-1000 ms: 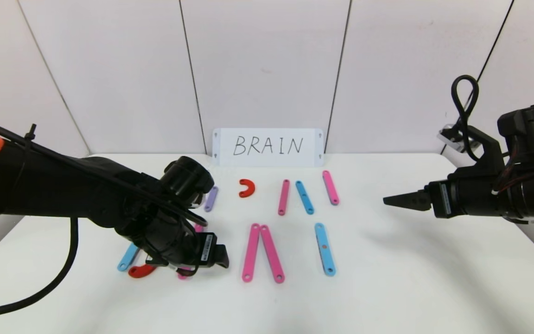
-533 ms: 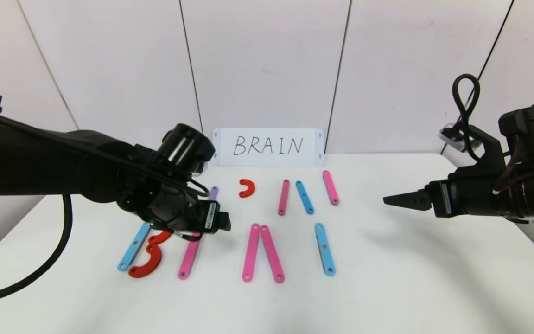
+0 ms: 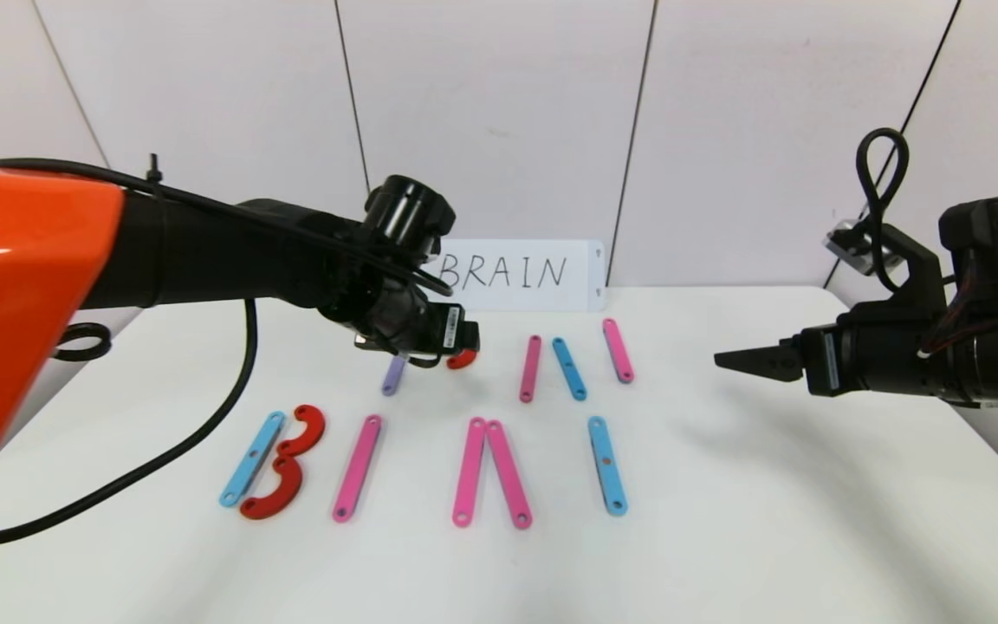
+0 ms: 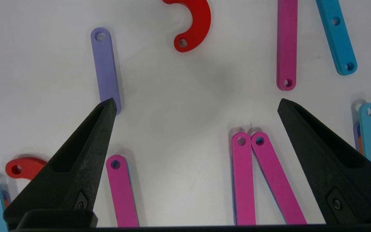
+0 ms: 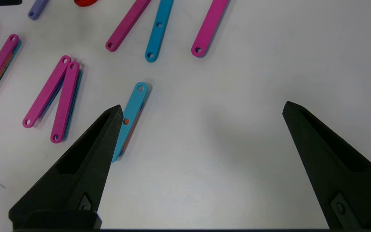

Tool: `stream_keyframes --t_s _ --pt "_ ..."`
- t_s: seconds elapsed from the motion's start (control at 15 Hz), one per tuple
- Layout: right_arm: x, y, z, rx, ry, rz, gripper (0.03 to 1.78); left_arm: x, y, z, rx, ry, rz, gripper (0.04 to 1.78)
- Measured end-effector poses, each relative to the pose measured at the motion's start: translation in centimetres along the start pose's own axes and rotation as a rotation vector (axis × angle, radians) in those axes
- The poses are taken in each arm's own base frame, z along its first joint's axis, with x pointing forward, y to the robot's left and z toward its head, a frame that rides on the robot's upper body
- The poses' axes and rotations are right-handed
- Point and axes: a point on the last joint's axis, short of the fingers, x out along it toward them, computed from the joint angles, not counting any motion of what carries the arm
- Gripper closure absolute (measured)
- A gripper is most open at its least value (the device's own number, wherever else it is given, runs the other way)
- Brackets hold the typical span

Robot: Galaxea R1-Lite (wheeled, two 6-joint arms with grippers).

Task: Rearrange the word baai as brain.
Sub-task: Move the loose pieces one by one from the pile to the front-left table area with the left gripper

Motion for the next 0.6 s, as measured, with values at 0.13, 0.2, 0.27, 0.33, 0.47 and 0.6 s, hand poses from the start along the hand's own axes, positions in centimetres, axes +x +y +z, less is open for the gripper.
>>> stream_keyframes --t_s 0.13,0.2,0.27,0.33,0.47,0.6 --pt "0.1 0.0 -0.1 0.003 0.004 0.000 0.07 2.1 -0.7 0.1 0.009 -0.005 0.037 0.07" --pt "0.2 0.0 -0.1 0.002 0.005 0.001 0.07 3.1 -1.0 0.1 0.009 -0.005 0.054 0.07" --pt "0.2 0.0 -0.1 0.002 0.007 0.002 0.07 4.1 -1.2 0.0 0.008 -0.006 0.066 0.07" --pt "0.2 0.0 -0.2 0.002 0.009 0.001 0.07 5.1 -1.5 0.1 0.006 -0.011 0.081 0.07" --pt "0.3 0.0 -0.2 0.002 0.011 0.001 0.07 7.0 -1.8 0.1 -0.004 -0.031 0.119 0.07" --pt "0.3 0.0 -0.2 0.003 0.012 -0.001 0.07 8.3 -2.0 0.1 -0.031 -0.046 0.142 0.07"
